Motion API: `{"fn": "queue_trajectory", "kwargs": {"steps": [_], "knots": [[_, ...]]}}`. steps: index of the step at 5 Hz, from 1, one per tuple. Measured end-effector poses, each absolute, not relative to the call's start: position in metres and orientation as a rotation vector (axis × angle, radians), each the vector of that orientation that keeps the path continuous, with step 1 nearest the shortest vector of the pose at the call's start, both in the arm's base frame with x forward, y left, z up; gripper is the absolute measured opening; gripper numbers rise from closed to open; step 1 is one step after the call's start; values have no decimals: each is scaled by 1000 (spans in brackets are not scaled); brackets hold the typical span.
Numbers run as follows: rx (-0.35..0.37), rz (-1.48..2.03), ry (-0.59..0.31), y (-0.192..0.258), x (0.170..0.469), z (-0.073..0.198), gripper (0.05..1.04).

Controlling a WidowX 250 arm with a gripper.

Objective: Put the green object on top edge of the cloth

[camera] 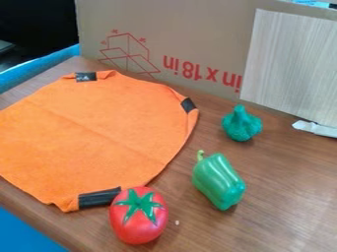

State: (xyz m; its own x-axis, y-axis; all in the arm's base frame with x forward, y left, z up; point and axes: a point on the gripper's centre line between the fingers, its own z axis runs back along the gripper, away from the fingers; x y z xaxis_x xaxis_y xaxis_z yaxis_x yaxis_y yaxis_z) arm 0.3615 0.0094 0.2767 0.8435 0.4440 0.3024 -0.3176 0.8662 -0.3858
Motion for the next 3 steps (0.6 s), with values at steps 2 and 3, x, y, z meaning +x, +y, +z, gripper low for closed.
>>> {"fn": "queue_trajectory", "kwargs": {"steps": [2,3], "knots": [[-306,460,-324,12,361,246,1001],[-264,557,-304,18,359,234,1001]]}}
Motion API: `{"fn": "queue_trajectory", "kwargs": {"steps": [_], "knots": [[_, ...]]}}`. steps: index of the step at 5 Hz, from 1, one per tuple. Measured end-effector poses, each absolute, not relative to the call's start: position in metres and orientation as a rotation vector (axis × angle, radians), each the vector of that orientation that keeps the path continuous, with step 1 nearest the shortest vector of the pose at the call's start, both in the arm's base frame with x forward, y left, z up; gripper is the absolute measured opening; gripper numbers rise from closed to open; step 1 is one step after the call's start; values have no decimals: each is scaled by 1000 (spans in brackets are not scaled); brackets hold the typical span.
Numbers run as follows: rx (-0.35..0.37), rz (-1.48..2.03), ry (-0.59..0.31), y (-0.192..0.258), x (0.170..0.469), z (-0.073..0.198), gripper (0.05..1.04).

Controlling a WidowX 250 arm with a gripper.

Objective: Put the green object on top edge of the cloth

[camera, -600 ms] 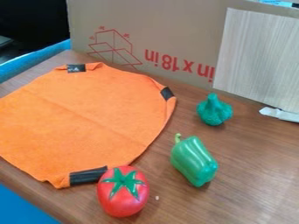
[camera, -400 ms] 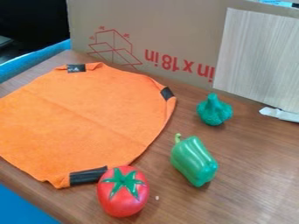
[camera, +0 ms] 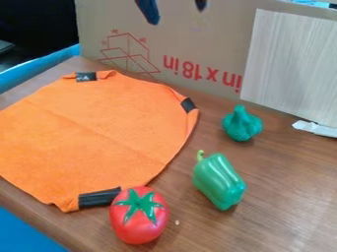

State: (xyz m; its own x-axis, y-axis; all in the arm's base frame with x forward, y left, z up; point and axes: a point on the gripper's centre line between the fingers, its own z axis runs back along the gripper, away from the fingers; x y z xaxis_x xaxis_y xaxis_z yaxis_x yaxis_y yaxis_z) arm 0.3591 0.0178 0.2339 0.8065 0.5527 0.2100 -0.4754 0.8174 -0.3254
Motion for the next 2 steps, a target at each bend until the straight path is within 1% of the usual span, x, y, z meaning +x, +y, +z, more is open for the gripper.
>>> {"fn": "queue_trajectory", "kwargs": {"steps": [2], "knots": [[-95,720,-313,3,357,210,1001]]}}
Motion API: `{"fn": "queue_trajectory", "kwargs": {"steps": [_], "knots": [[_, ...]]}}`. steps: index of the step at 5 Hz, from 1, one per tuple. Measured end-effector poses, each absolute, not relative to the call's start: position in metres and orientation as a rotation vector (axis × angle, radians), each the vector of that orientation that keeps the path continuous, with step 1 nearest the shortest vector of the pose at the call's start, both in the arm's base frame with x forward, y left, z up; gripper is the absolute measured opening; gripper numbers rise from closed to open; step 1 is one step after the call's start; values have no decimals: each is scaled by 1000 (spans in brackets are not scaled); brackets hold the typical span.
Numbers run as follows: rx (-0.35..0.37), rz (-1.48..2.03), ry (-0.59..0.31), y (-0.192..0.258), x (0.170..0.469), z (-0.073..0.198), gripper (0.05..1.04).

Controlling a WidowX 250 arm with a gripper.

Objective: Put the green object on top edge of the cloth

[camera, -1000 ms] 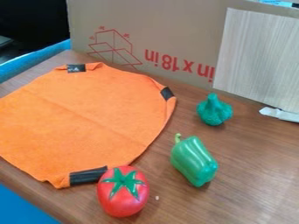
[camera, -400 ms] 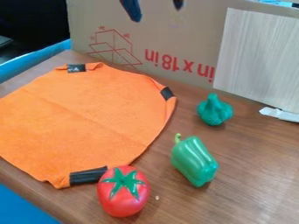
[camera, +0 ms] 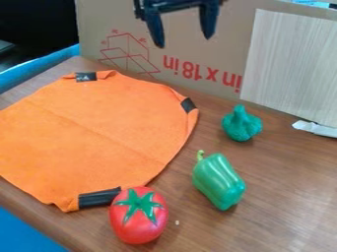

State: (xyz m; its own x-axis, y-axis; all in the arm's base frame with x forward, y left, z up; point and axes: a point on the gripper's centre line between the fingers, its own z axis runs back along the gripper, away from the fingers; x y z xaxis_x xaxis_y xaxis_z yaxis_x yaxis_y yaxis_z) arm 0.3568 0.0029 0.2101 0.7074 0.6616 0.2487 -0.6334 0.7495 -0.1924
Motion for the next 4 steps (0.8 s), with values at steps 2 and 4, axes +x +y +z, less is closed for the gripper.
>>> {"fn": "queue_trajectory", "kwargs": {"steps": [2,4], "knots": [[-4,794,-261,-9,352,177,1001],[-76,770,-154,-3,336,124,1001]]}}
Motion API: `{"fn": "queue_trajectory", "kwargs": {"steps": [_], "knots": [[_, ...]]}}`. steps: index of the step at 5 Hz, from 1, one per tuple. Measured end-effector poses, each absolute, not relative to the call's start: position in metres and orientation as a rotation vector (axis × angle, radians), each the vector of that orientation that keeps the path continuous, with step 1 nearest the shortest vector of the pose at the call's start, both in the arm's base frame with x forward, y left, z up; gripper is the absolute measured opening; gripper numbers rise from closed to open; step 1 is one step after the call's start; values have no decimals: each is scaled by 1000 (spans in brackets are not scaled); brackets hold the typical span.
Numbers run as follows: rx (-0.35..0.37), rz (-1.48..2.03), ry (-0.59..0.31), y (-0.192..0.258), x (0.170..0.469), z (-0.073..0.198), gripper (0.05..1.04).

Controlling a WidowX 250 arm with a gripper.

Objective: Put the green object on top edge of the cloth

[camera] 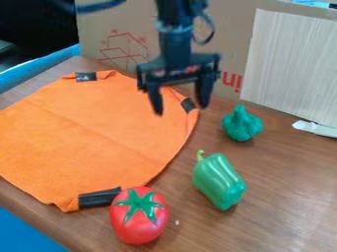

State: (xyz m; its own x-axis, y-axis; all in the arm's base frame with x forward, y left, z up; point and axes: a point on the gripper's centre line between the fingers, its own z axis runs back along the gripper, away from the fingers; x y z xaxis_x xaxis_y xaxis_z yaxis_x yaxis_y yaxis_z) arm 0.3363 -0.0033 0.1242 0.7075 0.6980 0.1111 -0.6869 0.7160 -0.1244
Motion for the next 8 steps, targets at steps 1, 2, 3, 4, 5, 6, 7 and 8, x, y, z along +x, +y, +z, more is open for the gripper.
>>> {"fn": "queue_trajectory", "kwargs": {"steps": [1,2,3,4,5,6,7,8], "knots": [[-111,733,-151,-7,328,119,1001],[-122,729,-136,-10,319,107,1001],[-129,718,-158,-19,317,102,1001],[-130,726,-186,-26,320,102,1001],[-123,738,-200,-33,324,98,1001],[-115,735,-209,-40,326,93,1001],[-105,739,-211,-43,329,84,1001],[-90,729,-218,-45,328,75,949]]}}
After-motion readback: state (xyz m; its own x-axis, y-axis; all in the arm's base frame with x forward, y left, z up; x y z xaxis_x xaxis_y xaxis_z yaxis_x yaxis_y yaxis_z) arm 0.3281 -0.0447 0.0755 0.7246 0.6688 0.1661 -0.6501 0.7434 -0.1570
